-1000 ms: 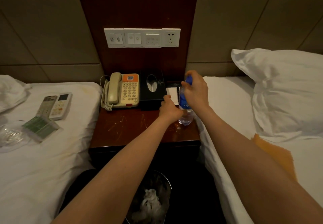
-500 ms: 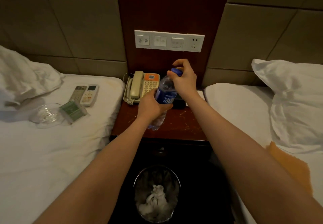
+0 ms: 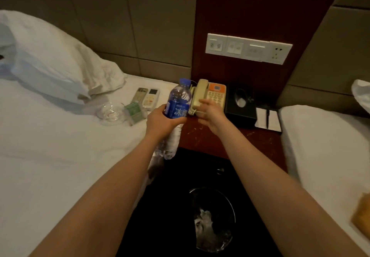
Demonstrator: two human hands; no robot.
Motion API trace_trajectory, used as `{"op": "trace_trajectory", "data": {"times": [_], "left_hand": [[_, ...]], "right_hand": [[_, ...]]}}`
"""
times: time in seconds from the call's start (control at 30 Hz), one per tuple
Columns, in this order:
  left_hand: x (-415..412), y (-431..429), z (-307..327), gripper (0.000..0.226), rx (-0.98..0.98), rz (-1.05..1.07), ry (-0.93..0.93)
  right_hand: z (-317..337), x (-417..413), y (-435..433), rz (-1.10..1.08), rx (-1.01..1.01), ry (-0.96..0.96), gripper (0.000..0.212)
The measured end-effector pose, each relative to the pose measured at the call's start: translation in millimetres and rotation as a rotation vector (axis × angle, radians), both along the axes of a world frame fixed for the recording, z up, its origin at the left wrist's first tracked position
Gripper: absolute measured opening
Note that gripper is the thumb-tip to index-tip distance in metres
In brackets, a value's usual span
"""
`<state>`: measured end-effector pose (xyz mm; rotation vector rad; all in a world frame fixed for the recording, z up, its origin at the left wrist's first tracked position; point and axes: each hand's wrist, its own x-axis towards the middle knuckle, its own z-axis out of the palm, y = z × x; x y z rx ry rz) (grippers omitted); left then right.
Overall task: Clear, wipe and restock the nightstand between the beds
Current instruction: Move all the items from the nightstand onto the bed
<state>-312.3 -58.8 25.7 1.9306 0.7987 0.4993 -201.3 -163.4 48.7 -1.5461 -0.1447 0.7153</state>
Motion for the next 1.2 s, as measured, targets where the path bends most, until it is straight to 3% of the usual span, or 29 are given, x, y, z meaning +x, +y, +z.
{"op": "trace_trajectory", "data": {"times": [0.07, 0.2, 0.4, 0.67, 0.93, 1.07, 1.2], "left_hand": [[-14.9, 14.9, 0.8, 0.037, 0.007, 0.047, -0.005], [-41.2, 41.2, 1.9, 0.043, 0.061, 0.074, 0.047], [-83.0, 84.2, -2.1, 0.059, 0.088, 0.149, 0.145], [-141.7, 141.2, -2.4, 0.056, 0.075, 0.228, 0.296], [-170.5, 182.0, -11.4, 0.072, 0.132, 0.331, 0.404], [-174.1, 204.7, -11.8, 0.073, 0.278, 0.302, 0.524], [-172.9, 220.0, -18.7, 0.071, 0.354, 0.294, 0.565]], "right_hand": [[-17.9, -18.1, 12.6, 0.191, -0.133, 0.027, 0.04], [-35.8, -60.9, 54.6, 0.351, -0.112, 0.1, 0.042], [-39.1, -109.9, 104.7, 0.411, -0.006, 0.245, 0.016], [-50.2, -163.3, 166.6, 0.485, 0.032, 0.412, 0.021], [-60.2, -197.5, 214.5, 0.484, 0.028, 0.535, 0.019], [-58.8, -202.6, 239.0, 0.465, 0.066, 0.619, 0.025], [-63.3, -199.6, 260.2, 0.509, 0.075, 0.643, 0.052]]}}
